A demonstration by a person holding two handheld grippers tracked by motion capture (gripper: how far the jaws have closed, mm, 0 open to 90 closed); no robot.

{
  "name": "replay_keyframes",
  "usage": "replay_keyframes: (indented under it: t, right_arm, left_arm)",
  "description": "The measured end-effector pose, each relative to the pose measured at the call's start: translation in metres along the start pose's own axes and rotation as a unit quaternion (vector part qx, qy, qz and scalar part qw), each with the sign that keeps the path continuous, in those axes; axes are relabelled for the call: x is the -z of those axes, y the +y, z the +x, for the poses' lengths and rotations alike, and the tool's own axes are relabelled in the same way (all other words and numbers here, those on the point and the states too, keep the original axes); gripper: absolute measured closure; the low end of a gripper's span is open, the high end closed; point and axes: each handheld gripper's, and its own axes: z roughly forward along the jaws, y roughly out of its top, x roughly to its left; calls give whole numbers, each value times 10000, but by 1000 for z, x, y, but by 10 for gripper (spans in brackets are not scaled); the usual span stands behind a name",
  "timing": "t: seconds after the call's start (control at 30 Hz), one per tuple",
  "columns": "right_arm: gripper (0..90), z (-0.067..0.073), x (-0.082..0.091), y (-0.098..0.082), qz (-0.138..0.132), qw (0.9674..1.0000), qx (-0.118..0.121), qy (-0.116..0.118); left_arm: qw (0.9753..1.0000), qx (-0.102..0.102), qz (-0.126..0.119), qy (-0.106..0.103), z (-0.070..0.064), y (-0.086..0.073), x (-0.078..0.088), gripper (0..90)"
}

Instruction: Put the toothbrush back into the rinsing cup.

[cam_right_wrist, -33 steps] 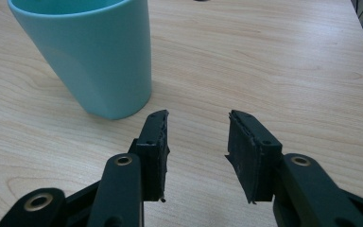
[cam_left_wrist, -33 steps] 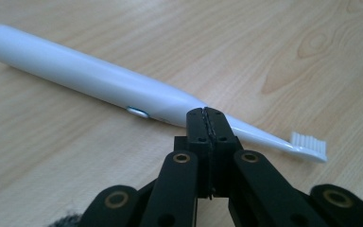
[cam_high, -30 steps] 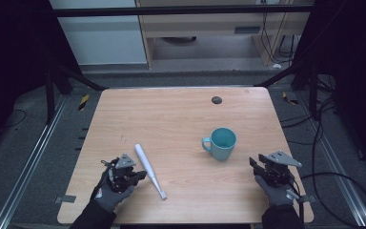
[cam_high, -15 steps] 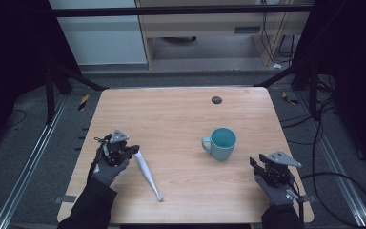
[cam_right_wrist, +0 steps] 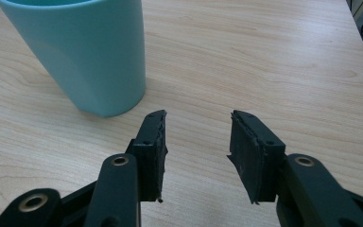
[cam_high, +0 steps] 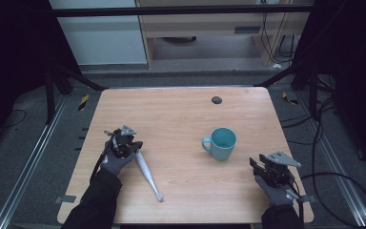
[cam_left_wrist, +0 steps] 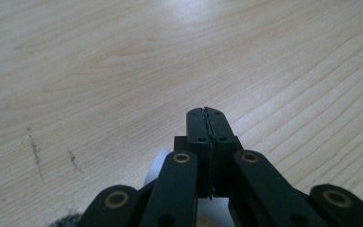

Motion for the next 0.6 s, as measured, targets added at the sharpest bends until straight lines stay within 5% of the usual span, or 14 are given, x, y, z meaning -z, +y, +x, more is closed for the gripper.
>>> replay_keyframes:
  t: [0.6]
  right_arm:
    - [555, -1, 1, 0, 2, 10000, 8, 6]
  left_arm:
    - [10000, -16, 91, -26, 1, -14, 7, 898]
